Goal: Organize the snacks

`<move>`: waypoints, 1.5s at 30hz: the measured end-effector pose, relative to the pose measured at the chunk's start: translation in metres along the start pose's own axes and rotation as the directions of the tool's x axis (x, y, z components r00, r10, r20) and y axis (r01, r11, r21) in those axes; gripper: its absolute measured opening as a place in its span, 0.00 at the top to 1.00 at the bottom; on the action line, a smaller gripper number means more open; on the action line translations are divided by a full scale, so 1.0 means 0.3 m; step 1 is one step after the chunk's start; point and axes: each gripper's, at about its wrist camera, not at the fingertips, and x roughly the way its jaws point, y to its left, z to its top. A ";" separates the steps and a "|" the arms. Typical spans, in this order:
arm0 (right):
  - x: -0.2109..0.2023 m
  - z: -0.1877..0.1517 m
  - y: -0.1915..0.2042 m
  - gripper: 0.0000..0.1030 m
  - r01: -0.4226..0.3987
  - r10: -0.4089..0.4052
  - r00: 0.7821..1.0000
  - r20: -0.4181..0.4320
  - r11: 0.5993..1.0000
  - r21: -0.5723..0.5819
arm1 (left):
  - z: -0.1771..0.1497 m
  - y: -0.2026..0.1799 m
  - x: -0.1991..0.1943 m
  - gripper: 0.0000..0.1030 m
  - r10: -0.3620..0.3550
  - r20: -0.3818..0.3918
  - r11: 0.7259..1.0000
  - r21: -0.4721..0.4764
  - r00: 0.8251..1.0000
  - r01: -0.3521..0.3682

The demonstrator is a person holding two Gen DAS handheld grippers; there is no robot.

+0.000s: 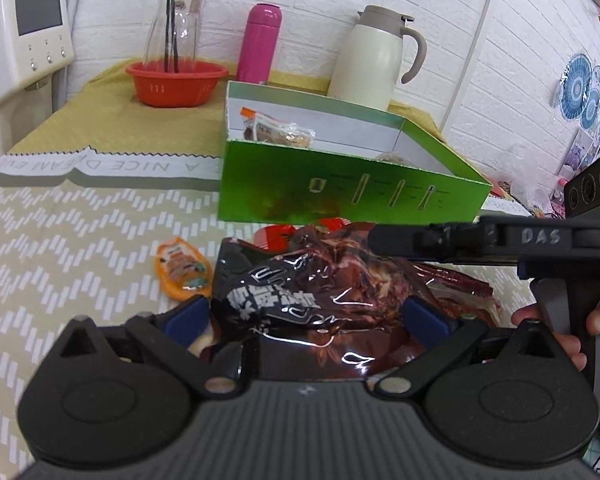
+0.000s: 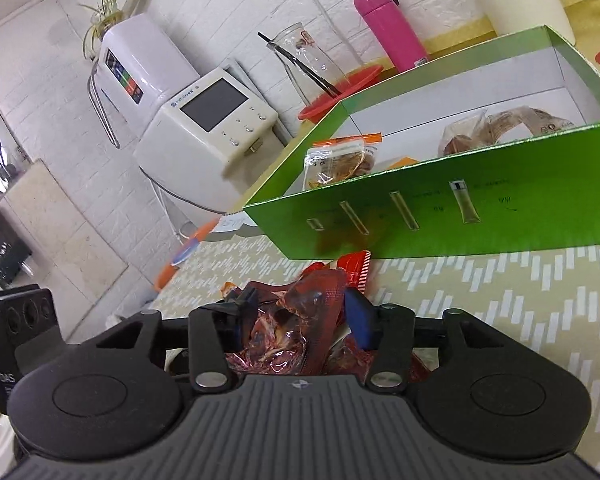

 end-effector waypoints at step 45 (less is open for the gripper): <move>-0.003 -0.046 0.102 0.74 -0.088 0.094 0.994 -0.057 0.992 0.089 | 0.009 -0.018 -0.094 0.55 0.025 0.087 1.000 -0.013 0.996 -0.024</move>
